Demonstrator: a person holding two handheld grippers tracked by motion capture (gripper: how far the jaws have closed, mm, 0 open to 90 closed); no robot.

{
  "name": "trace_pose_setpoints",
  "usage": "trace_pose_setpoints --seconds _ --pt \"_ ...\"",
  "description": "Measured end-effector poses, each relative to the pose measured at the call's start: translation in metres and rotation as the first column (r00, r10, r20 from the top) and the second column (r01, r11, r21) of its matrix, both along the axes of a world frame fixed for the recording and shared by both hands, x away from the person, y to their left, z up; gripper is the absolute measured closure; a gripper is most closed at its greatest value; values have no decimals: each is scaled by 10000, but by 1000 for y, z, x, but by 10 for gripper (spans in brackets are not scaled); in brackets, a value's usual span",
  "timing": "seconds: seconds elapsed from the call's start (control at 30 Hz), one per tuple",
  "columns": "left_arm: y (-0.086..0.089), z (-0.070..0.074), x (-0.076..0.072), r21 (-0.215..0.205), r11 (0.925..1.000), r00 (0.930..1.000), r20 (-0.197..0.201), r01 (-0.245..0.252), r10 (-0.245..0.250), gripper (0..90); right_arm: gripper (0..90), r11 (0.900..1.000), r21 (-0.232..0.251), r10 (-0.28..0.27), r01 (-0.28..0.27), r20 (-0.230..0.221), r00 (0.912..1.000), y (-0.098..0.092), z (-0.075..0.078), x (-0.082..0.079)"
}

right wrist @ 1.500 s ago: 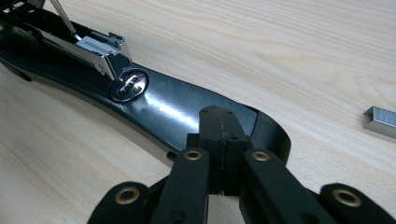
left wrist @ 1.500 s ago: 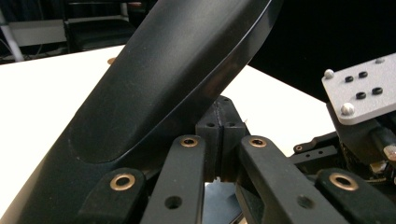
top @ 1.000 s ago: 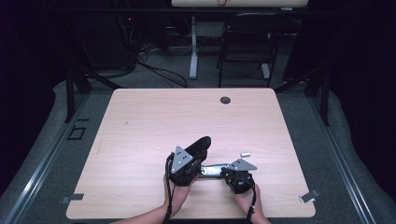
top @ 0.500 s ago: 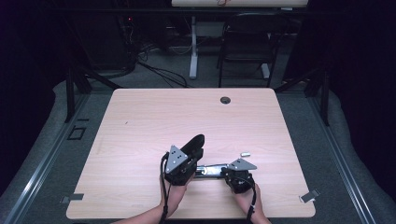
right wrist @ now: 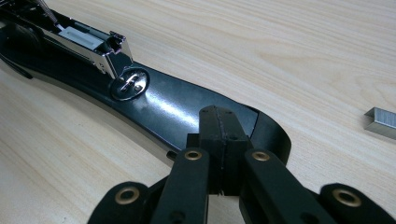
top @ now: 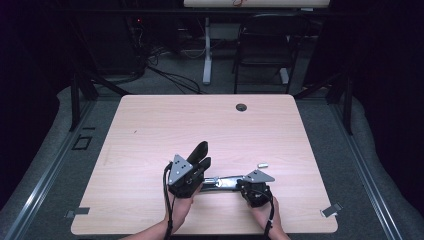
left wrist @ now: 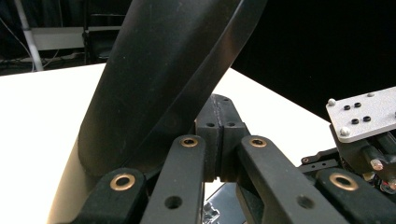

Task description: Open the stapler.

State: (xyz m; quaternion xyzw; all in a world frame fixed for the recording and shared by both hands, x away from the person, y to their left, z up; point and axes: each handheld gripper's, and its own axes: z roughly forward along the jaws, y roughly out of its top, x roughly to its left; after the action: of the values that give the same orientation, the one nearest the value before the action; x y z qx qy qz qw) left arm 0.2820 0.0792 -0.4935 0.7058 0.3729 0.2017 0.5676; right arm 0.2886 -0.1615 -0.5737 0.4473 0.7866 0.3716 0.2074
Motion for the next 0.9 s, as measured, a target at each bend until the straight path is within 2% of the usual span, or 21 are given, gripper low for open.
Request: trace_pose_setpoints --seconds 0.9 --pt "21 7 0 30 10000 10000 -18 -59 59 900 900 10000 -33 38 -38 -6 10000 0 0 0"
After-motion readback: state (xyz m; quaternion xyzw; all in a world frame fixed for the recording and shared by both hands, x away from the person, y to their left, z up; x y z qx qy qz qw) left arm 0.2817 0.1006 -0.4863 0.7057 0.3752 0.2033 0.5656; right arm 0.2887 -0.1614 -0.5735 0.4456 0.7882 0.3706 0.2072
